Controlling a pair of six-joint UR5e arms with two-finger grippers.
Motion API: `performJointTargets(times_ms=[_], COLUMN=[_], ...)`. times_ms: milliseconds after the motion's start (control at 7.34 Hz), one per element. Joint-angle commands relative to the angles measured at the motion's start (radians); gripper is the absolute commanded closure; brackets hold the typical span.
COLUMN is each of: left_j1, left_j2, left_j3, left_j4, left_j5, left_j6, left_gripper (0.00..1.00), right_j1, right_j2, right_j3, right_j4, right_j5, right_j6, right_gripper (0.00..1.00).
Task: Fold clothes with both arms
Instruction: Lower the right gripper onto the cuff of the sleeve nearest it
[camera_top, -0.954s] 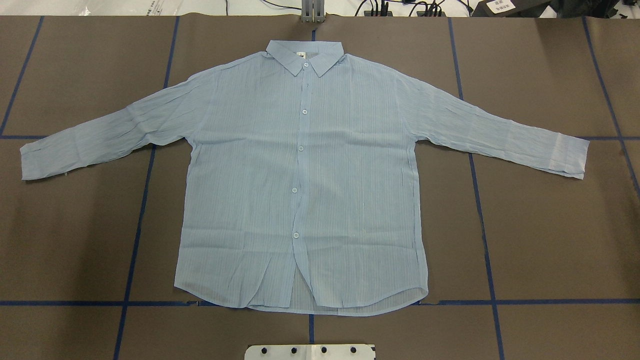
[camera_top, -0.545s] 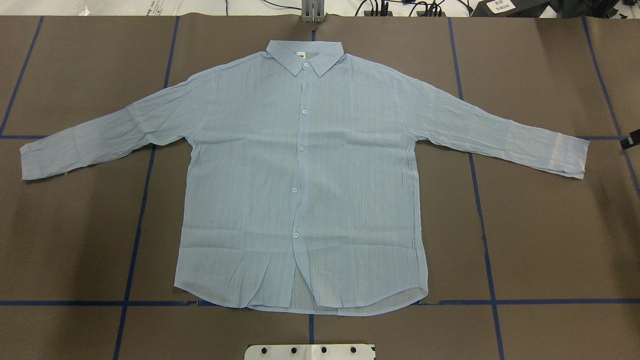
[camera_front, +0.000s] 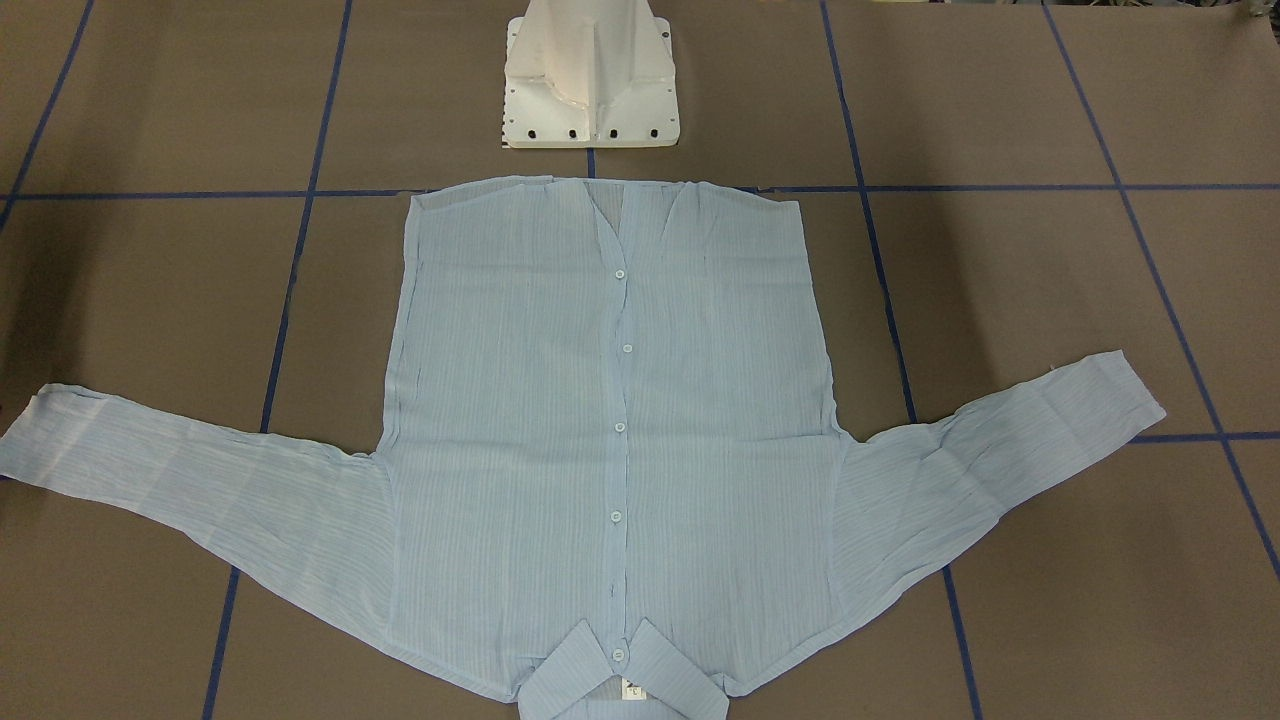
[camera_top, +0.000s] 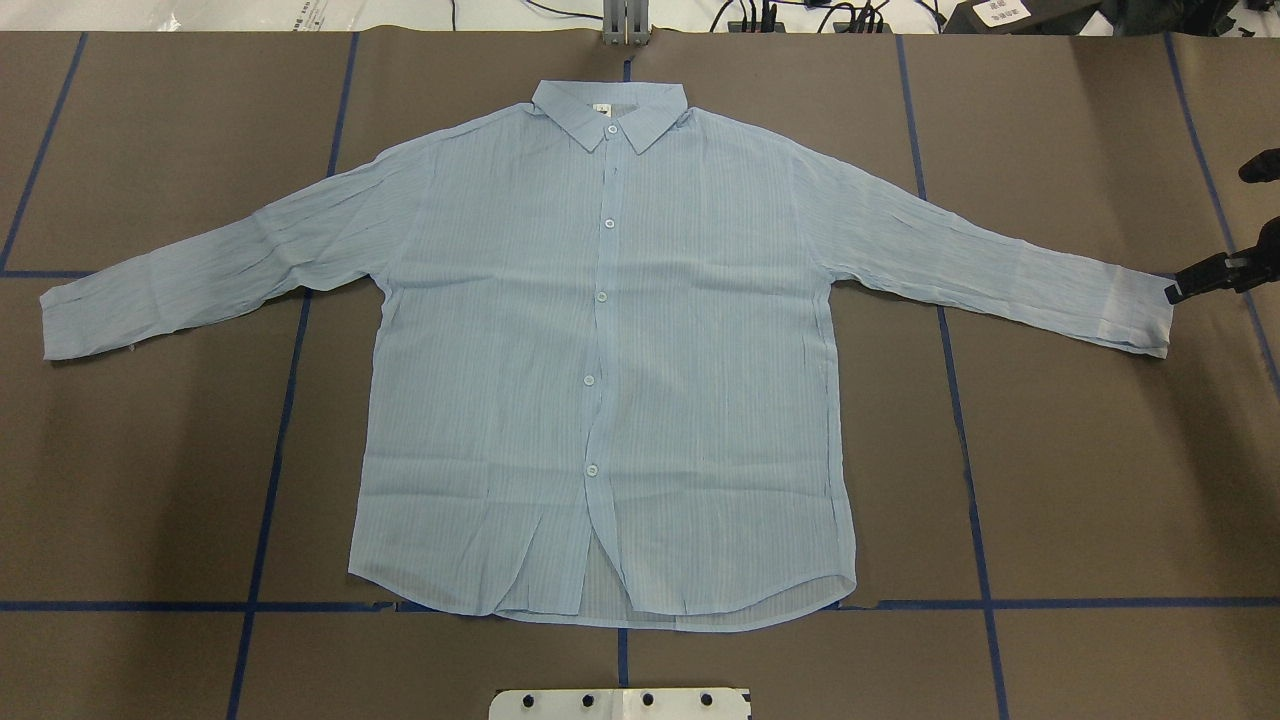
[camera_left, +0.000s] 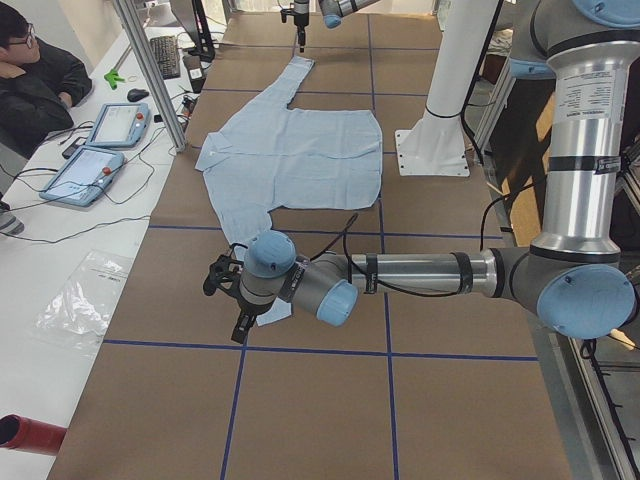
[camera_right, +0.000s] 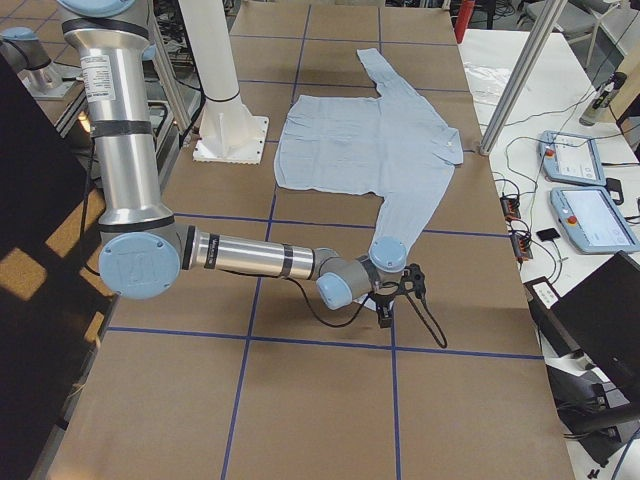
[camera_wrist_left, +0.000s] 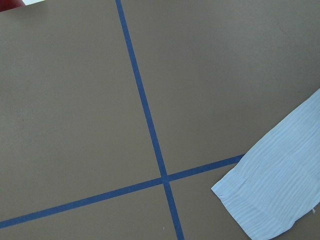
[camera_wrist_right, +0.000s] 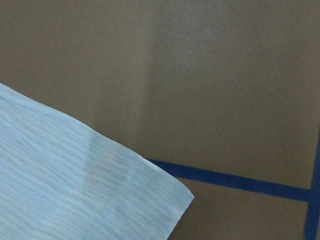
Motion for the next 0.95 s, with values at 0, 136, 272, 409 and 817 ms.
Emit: performJointTargets(times_ms=[0, 136, 272, 409, 817], left_j1=[0.000, 0.000, 0.000, 0.000, 0.000], left_j2=[0.000, 0.000, 0.000, 0.000, -0.005], left_j3=[-0.005, -0.007, -0.008, -0.008, -0.008], left_j4=[-0.003, -0.003, -0.003, -0.003, -0.003], left_j5=[0.000, 0.000, 0.000, 0.001, 0.000], left_j6=[-0.028, -0.029, -0.029, -0.029, -0.029], left_gripper=[0.00, 0.00, 0.00, 0.00, 0.00], right_j1=[-0.027, -0.032, -0.035, -0.037, -0.038], right_j2=[0.002, 0.002, 0.002, 0.003, 0.043], right_j3=[-0.007, -0.015, -0.018, -0.018, -0.056], right_j4=[0.016, 0.016, 0.016, 0.013, 0.013], right_j5=[-0.029, -0.024, -0.021, -0.019, -0.021], right_j6=[0.004, 0.003, 0.003, -0.002, -0.005], right_gripper=[0.06, 0.12, 0.13, 0.14, 0.16])
